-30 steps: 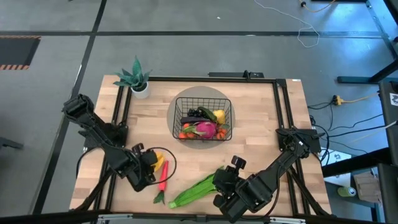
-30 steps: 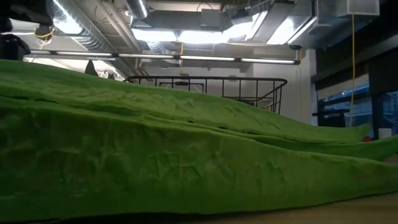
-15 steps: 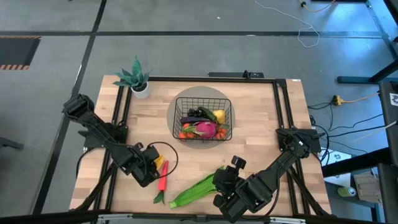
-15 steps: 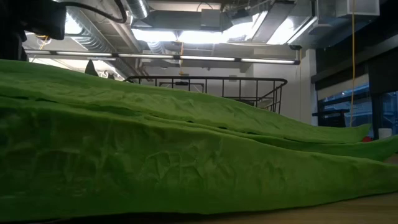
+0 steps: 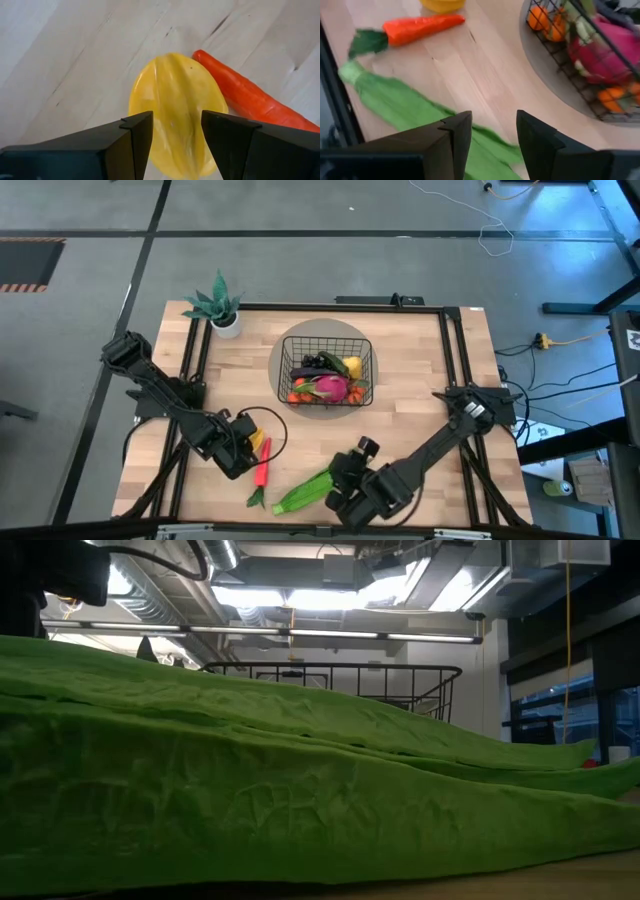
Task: Build produce basket
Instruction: Put the star fruit into the black wire basket
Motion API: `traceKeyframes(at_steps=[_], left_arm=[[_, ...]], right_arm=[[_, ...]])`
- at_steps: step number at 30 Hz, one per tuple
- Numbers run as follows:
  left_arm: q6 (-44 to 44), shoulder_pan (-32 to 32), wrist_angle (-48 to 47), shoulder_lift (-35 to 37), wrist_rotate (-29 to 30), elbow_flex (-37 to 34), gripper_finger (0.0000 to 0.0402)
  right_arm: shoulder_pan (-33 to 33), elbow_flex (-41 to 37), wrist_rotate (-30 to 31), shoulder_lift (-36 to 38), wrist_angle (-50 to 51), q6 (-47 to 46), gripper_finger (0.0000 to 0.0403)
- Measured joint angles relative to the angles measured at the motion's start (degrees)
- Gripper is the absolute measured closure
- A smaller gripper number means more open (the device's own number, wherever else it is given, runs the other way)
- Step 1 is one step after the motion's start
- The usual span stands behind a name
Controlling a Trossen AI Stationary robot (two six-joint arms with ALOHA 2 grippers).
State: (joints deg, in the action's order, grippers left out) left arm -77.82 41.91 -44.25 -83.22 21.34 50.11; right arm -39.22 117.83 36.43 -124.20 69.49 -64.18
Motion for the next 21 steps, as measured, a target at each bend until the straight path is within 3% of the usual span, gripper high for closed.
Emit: traceKeyframes(at_steps=[7, 16, 21], left_arm=[[0.19, 0.04, 0.24, -0.02, -1.52, 0.0, 0.0243], [4.72, 0.04, 0.33, -0.02, -1.5, 0.0, 0.0243], [-2.33, -0.48, 0.33, -0.02, -1.56, 0.0, 0.0243]], right_arm=[[0.87, -5.35, -0.05, 0.0, -5.68, 0.04, 0.0258], [0.78, -5.8, -0.05, 0.0, -6.63, 0.11, 0.0258], [0.68, -5.8, -0.23, 0.02, -7.36, 0.1, 0.0258]])
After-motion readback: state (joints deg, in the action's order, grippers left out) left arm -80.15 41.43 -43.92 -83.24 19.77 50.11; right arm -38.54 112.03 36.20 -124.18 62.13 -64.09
